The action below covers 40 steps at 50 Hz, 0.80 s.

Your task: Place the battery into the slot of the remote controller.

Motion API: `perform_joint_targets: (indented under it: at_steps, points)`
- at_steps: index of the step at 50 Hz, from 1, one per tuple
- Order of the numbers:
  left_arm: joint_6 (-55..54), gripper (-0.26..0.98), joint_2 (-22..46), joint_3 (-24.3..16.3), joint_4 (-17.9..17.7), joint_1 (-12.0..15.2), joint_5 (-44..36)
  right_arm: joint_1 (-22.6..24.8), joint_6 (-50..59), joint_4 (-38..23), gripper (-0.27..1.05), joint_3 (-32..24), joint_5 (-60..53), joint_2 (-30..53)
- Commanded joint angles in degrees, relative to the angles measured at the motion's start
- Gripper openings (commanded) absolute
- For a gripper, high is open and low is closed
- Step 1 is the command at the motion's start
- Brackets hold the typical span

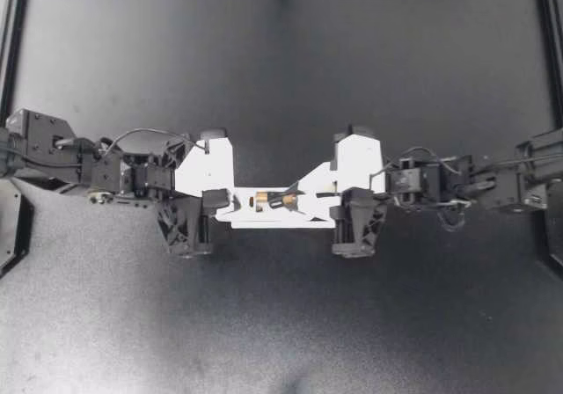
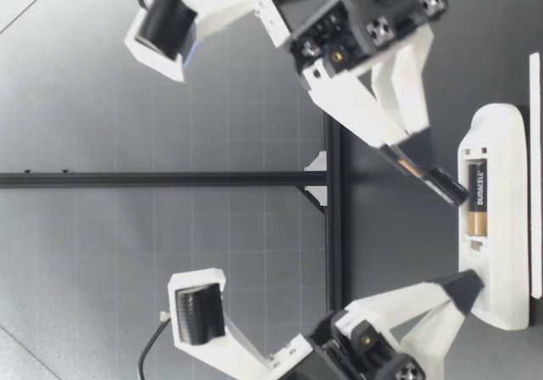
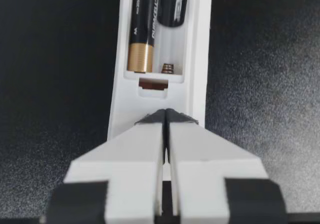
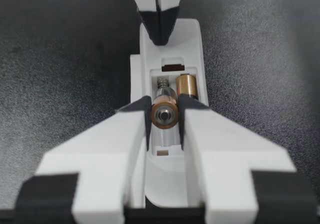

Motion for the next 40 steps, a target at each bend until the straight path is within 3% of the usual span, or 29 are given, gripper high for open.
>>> perform_joint_targets:
  at_steps: [1,40]
  points:
    - [0.0,-0.12,-0.44,-0.53,-0.09,0.18,0.0,-0.53,0.0,0.0,0.02,-1.76,0.44,-0.44]
    - [0.09,-0.12,-0.35,-0.18,0.0,1.49,0.26,-0.53,0.0,-1.93,0.02,-6.77,10.55,2.72]
